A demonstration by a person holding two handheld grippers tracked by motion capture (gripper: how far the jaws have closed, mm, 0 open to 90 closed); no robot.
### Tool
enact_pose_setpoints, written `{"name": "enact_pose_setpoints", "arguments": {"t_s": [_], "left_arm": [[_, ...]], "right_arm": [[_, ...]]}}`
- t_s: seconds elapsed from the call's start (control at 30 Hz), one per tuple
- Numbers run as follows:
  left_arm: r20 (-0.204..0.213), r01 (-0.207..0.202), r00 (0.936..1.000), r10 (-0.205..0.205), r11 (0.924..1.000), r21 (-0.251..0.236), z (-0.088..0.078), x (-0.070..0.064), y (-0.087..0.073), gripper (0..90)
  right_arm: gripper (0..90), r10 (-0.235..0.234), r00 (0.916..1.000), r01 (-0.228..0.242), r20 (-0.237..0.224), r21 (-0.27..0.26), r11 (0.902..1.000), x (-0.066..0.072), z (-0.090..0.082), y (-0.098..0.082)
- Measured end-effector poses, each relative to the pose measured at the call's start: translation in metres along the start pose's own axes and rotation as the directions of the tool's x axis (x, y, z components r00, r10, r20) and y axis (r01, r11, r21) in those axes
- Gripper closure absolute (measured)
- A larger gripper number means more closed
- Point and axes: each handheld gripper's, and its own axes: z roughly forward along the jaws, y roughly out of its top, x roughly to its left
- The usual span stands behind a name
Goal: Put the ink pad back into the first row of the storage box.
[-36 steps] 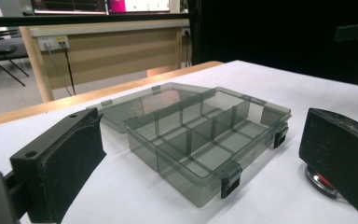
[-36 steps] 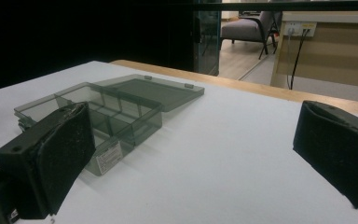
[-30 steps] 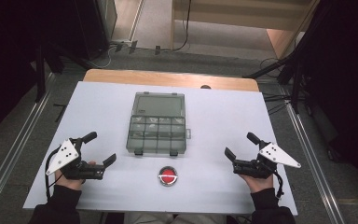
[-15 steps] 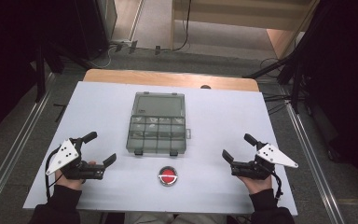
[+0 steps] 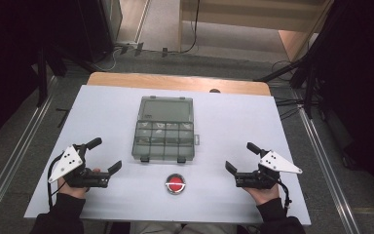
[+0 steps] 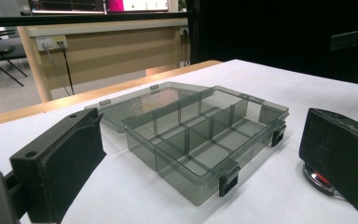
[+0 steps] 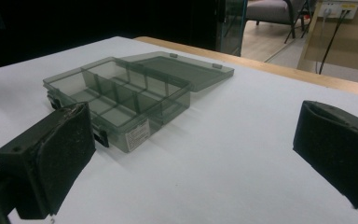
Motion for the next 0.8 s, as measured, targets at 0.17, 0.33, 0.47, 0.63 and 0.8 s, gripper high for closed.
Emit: {"name": "enact_pose_setpoints", "arguments": {"t_s": [0.17, 0.33, 0.47, 0.63, 0.8], "left_arm": [[0.0, 0.001, 1.0, -0.001, 1.0, 0.001, 0.0, 0.0, 0.0, 0.0], [0.0, 0.001, 1.0, -0.001, 1.0, 0.002, 0.0, 0.0, 0.0, 0.0], [0.001, 0.001, 1.0, -0.001, 1.0, 0.003, 0.0, 0.0, 0.0, 0.0], [0.003, 0.001, 1.0, -0.001, 1.0, 0.003, 0.001, 0.0, 0.0, 0.0], [0.003, 0.001, 1.0, -0.001, 1.0, 0.004, 0.001, 0.0, 0.0, 0.0]], "right_arm": [[0.0, -0.015, 0.9997, 0.015, -0.018, 0.023, 0.9996, 0.004, 0.004, -0.001], [0.0, -0.022, 0.9992, 0.023, -0.032, 0.043, 0.9988, 0.006, 0.007, -0.003], [0.0, -0.027, 0.9988, 0.029, -0.041, 0.053, 0.9982, 0.008, 0.008, -0.003], [0.0, -0.036, 0.9976, 0.04, -0.059, 0.076, 0.9963, 0.011, 0.012, -0.005], [0.0, -0.042, 0.9966, 0.048, -0.07, 0.092, 0.9946, 0.013, 0.014, -0.006]]}}
